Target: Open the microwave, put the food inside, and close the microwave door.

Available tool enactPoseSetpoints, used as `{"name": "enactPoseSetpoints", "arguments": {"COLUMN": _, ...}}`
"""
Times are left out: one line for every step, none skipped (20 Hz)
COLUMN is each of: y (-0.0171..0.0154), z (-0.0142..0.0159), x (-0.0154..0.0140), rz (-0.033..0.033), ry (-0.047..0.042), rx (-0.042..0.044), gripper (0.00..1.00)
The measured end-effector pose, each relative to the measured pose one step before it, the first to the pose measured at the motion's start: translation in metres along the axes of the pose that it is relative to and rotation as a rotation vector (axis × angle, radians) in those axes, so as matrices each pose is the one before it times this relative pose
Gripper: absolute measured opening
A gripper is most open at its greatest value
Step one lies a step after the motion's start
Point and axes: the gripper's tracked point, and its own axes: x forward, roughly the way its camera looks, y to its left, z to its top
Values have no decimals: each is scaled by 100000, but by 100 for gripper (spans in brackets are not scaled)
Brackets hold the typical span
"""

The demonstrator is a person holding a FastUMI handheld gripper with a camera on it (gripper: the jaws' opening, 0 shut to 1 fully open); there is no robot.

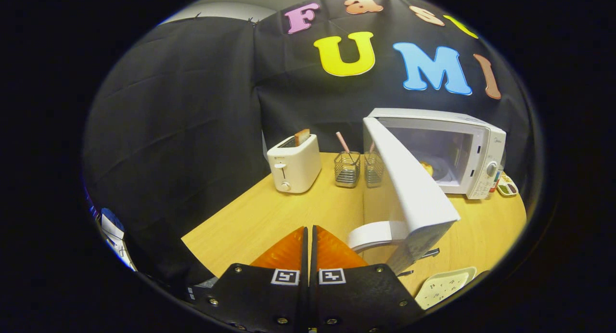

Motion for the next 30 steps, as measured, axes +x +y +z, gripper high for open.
{"name": "enactPoseSetpoints", "arguments": {"y": -994, "z": -61, "x": -216, "rz": -962, "ry": 416, "rx": 519, "gripper": 1}}
{"name": "enactPoseSetpoints", "arguments": {"y": -1084, "z": 3, "x": -197, "rz": -968, "ry": 170, "rx": 795, "gripper": 1}}
{"name": "enactPoseSetpoints", "arguments": {"y": -1114, "z": 57, "x": -206, "rz": -966, "ry": 247, "rx": 886, "gripper": 1}}
{"name": "enactPoseSetpoints", "arguments": {"y": -1188, "z": 151, "x": -104, "rz": -1293, "ry": 44, "rx": 1009, "gripper": 1}}
{"name": "enactPoseSetpoints", "arguments": {"y": -1264, "z": 4, "x": -117, "rz": -1399, "ry": 107, "rx": 1058, "gripper": 1}}
{"name": "enactPoseSetpoints", "arguments": {"y": -1166, "z": 146, "x": -89, "rz": -1232, "ry": 157, "rx": 1074, "gripper": 1}}
{"name": "enactPoseSetpoints", "arguments": {"y": -1222, "z": -35, "x": -41, "rz": -1070, "ry": 98, "rx": 969, "gripper": 1}}
{"name": "enactPoseSetpoints", "arguments": {"y": -1070, "z": 171, "x": 40, "rz": -932, "ry": -32, "rx": 392, "gripper": 1}}
{"name": "enactPoseSetpoints", "arguments": {"y": -1106, "z": 64, "x": 126, "rz": -1141, "ry": 207, "rx": 50, "gripper": 1}}
{"name": "enactPoseSetpoints", "arguments": {"y": -1044, "z": 100, "x": 15, "rz": -889, "ry": 159, "rx": 150, "gripper": 1}}
{"name": "enactPoseSetpoints", "arguments": {"y": -1007, "z": 119, "x": 78, "rz": -824, "ry": -22, "rx": 449, "gripper": 1}}
{"name": "enactPoseSetpoints", "arguments": {"y": -934, "z": 234, "x": -23, "rz": -504, "ry": -153, "rx": 699, "gripper": 1}}
{"name": "enactPoseSetpoints", "arguments": {"y": -873, "z": 162, "x": 65, "rz": -530, "ry": -137, "rx": 799, "gripper": 1}}
{"name": "enactPoseSetpoints", "arguments": {"y": -814, "z": 238, "x": 7, "rz": -330, "ry": -221, "rx": 552, "gripper": 1}}
{"name": "enactPoseSetpoints", "arguments": {"y": -757, "z": 112, "x": 84, "rz": -343, "ry": 97, "rx": 258, "gripper": 1}}
{"name": "enactPoseSetpoints", "arguments": {"y": -744, "z": 264, "x": 151, "rz": -318, "ry": -114, "rx": 61, "gripper": 1}}
{"name": "enactPoseSetpoints", "arguments": {"y": -744, "z": 123, "x": 34, "rz": -297, "ry": -129, "rx": 222, "gripper": 1}}
{"name": "enactPoseSetpoints", "arguments": {"y": -657, "z": 236, "x": 111, "rz": -148, "ry": -209, "rx": 449, "gripper": 1}}
{"name": "enactPoseSetpoints", "arguments": {"y": -640, "z": 198, "x": 193, "rz": -22, "ry": -169, "rx": 628, "gripper": 1}}
{"name": "enactPoseSetpoints", "arguments": {"y": -611, "z": 211, "x": 204, "rz": -32, "ry": -154, "rx": 423, "gripper": 1}}
{"name": "enactPoseSetpoints", "arguments": {"y": -616, "z": 287, "x": 204, "rz": -211, "ry": -176, "rx": 288, "gripper": 1}}
{"name": "enactPoseSetpoints", "arguments": {"y": -568, "z": 269, "x": 258, "rz": -225, "ry": -296, "rx": 268, "gripper": 1}}
{"name": "enactPoseSetpoints", "arguments": {"y": -516, "z": -59, "x": 410, "rz": -73, "ry": -137, "rx": 384, "gripper": 1}}
{"name": "enactPoseSetpoints", "arguments": {"y": -536, "z": 289, "x": 377, "rz": 152, "ry": -97, "rx": 605, "gripper": 1}}
{"name": "enactPoseSetpoints", "arguments": {"y": -387, "z": 230, "x": 299, "rz": 416, "ry": -267, "rx": 405, "gripper": 1}}
{"name": "enactPoseSetpoints", "arguments": {"y": -357, "z": 319, "x": 358, "rz": 134, "ry": -111, "rx": -39, "gripper": 1}}
{"name": "enactPoseSetpoints", "arguments": {"y": -521, "z": 249, "x": 389, "rz": -211, "ry": -316, "rx": -121, "gripper": 1}}
{"name": "enactPoseSetpoints", "arguments": {"y": -494, "z": 318, "x": 325, "rz": -307, "ry": -266, "rx": -50, "gripper": 1}}
{"name": "enactPoseSetpoints", "arguments": {"y": -393, "z": 226, "x": 308, "rz": -298, "ry": -257, "rx": 137, "gripper": 1}}
{"name": "enactPoseSetpoints", "arguments": {"y": -412, "z": 228, "x": 452, "rz": -254, "ry": -187, "rx": 370, "gripper": 1}}
